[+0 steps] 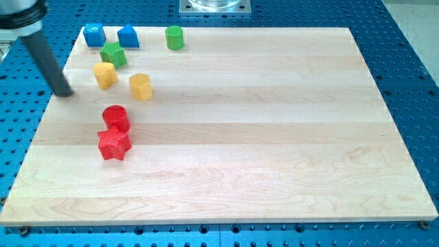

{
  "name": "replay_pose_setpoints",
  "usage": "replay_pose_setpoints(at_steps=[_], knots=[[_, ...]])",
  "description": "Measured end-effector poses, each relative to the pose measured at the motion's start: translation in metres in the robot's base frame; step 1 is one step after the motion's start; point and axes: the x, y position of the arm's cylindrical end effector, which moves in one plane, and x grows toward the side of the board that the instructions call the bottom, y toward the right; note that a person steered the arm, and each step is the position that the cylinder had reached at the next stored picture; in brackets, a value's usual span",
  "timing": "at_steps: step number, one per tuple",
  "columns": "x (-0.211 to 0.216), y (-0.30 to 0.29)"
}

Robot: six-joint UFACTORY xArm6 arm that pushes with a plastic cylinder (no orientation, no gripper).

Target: Put the yellow heart vertically above the yellow hexagon

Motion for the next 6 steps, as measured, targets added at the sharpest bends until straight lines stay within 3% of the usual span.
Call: replay_pose_setpoints(at_steps=[3, 4, 6], knots=[[-0.017, 0.093], [-0.053, 0.061], [-0.053, 0.143]])
